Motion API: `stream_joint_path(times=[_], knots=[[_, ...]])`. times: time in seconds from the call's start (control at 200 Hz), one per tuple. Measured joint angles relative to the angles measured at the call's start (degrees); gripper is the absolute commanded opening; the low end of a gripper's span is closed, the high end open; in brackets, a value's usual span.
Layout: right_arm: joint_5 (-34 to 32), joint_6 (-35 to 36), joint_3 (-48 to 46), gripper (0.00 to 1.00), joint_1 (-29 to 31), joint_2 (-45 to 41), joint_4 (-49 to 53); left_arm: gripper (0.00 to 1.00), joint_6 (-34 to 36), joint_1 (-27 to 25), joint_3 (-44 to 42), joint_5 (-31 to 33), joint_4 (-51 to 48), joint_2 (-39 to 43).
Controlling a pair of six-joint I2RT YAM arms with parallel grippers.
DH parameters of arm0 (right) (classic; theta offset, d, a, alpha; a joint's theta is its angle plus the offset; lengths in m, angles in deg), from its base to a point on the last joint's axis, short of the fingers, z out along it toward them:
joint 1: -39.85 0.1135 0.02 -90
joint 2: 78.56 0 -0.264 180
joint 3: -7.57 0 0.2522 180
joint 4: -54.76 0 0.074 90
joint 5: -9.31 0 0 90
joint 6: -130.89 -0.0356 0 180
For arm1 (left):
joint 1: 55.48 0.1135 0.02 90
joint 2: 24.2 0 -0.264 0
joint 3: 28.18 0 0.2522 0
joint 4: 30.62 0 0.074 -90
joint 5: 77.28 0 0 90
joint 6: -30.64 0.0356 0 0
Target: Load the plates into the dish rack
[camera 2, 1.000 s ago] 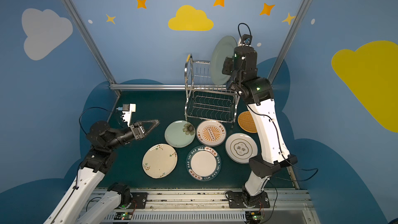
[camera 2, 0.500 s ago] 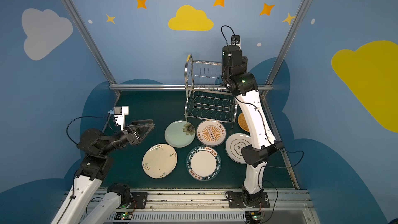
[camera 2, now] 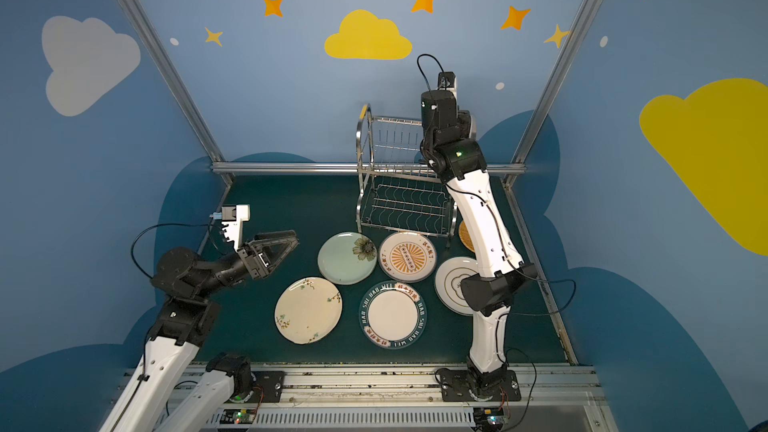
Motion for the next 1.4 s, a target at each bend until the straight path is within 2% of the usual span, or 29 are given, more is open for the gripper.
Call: stream_joint_path(times=[1.402], knots=[[-4.7,-4.8,0.5,0.00,2.6,3.3,3.4,1.00,-3.7,1.9,-0.9,-0.4,4.5,0.6]])
